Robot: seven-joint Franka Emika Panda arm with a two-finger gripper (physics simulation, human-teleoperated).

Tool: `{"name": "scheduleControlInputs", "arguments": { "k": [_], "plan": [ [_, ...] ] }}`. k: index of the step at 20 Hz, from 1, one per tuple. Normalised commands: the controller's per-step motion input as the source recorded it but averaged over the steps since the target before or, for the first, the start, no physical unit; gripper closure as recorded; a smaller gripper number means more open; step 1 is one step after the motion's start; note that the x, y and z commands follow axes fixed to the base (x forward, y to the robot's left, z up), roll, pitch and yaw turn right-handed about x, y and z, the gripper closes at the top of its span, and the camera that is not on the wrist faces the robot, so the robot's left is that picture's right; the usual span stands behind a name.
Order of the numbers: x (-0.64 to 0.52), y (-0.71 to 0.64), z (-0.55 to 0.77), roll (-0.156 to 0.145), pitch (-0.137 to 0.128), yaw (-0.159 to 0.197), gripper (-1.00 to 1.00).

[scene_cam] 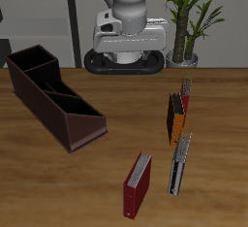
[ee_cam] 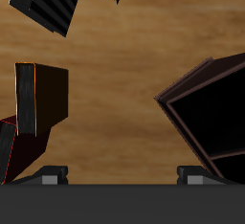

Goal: Place the left red book into the right desk caddy's front compartment

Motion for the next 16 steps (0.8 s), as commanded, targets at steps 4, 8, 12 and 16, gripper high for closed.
{"name": "scheduleControlInputs", "arguments": {
  "k": [4, 8, 12, 16],
  "plan": [
    [-0.12, 0.13, -0.09, -0.026, -0.013, -0.018, -1.0],
    [-0.14, 0.25, -0.04, 0.002, -0.026, -0.047, -1.0],
    [-0.14, 0.32, -0.08, -0.051, -0.014, -0.084, -1.0],
    [-0.25, 0.71, -0.25, 0.016, -0.066, 0.001, -1.0]
  ]
}}
